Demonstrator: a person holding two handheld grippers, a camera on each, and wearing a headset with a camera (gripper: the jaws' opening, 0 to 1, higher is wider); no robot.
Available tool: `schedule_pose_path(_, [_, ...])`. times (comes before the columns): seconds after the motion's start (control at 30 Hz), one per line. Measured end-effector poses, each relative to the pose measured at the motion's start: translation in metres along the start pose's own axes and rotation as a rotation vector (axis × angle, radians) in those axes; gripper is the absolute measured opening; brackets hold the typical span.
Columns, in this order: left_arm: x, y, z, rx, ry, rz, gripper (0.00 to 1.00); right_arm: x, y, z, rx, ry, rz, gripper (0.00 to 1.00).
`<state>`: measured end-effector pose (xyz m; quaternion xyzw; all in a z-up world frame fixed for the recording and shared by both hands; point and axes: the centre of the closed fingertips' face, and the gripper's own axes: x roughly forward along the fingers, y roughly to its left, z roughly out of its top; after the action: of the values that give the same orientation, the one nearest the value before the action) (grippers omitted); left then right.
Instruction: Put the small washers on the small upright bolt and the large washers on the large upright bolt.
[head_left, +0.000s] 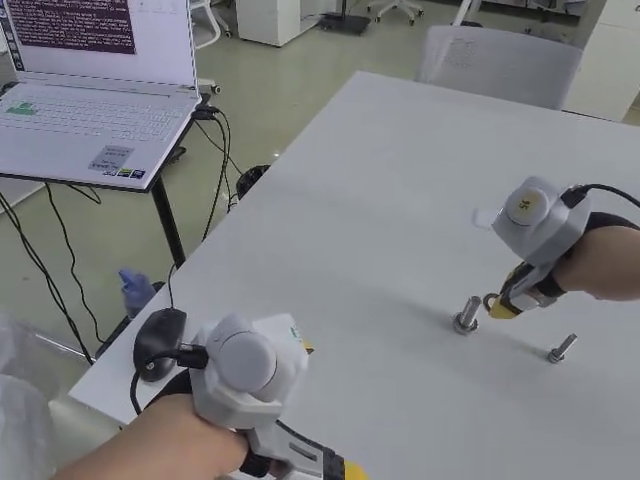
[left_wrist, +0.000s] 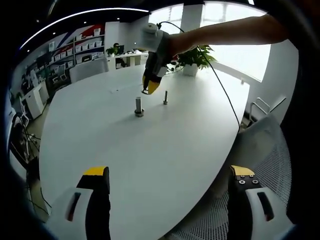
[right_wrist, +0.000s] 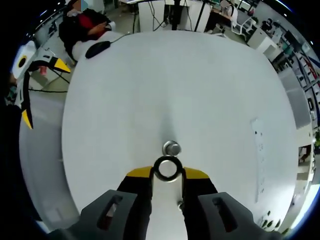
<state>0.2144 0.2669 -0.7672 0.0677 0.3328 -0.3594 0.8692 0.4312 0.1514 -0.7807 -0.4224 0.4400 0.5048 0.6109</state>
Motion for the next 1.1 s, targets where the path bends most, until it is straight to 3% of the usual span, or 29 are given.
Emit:
schedule_pose_path(0.4, [-0.001,0.001,0.002,-0.007,-0.006,0.001,0.99,0.010,-0.013,0.009,-0.005,0.000,-0.006,0.22])
schedule_pose_path(1.1, [-0.004,0.001,-0.002,-0.018,0.003,0.002,0.96,0.019,-0.015,0.009,-0.004,0.020,0.002,0.22])
